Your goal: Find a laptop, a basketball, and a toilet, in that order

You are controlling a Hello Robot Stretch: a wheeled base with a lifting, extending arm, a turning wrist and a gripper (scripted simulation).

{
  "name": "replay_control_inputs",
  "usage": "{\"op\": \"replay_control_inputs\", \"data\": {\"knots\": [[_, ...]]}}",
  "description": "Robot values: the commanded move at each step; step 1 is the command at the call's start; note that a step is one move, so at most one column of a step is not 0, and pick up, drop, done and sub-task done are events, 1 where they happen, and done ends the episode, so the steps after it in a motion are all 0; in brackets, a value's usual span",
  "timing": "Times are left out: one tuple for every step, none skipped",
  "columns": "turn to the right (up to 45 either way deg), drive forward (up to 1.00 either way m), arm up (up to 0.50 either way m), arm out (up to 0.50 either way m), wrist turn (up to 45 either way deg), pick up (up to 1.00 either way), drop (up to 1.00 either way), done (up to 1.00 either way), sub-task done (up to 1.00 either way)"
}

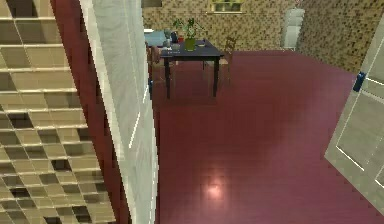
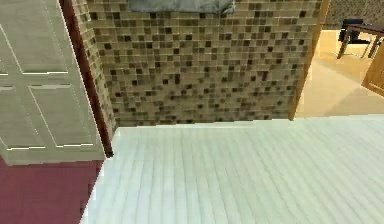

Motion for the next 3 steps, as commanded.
{"op": "replay_control_inputs", "data": {"knots": [[0.0, 0.45, 0.00, 0.00, 0.0, 0.00, 0.00, 0.00, 0.00], [27.0, 0.00, 0.00, 0.00, 0.0, 0.00, 0.00, 0.00, 0.00], [0.0, 1.00, 0.00, 0.00, 0.0, 0.00, 0.00, 0.00, 0.00]]}}
